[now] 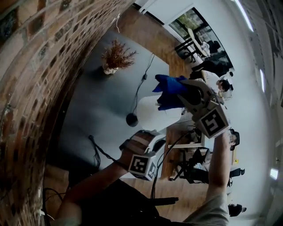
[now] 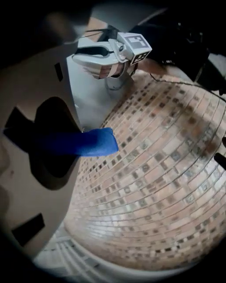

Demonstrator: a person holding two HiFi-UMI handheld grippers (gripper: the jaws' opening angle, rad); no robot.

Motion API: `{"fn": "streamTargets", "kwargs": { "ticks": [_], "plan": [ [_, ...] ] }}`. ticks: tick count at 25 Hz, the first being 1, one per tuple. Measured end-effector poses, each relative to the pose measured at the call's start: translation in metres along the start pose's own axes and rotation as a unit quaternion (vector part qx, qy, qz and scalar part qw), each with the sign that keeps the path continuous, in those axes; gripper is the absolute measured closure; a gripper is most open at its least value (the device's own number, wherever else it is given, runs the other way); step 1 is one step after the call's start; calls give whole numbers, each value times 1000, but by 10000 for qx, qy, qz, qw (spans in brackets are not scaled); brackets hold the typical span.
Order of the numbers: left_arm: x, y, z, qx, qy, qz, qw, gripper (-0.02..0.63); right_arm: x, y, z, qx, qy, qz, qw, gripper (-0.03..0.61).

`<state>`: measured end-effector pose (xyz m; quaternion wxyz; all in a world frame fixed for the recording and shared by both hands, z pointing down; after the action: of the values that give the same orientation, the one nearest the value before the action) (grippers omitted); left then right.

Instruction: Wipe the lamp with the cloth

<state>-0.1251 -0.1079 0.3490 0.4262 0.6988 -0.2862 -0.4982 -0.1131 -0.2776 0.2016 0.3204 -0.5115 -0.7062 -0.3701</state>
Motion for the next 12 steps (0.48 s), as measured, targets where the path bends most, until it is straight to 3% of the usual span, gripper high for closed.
{"fn": "streamTargets", "kwargs": {
  "ticks": [1,3,8,12],
  "plan": [
    [-1,-18,-21,11,15,-292,9996,490,-6,5,0,-2,-300,374,9989,488],
    [2,-39,-54,70,-14,-479,9988,432,-10,17,-4,10,-907,846,9923,488],
    [30,-29,-92,401,-154,-37,9991,407,18,43,-39,-50,-2150,1216,9690,488],
    [20,-14,-115,1177,492,-144,9917,433,48,54,-64,-308,-2803,1220,9516,488]
  ]
}}
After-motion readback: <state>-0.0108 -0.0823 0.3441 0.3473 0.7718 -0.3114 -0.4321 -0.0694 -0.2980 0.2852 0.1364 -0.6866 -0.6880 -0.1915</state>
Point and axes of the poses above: the fingertips, and each gripper's own axes: z backward along the fingers, x to its left, y out of its underside, the point moved 2 cm from there along z, backward along the fingers, and after that the axes turned 11 degrees about y, right-handed, at the moved point
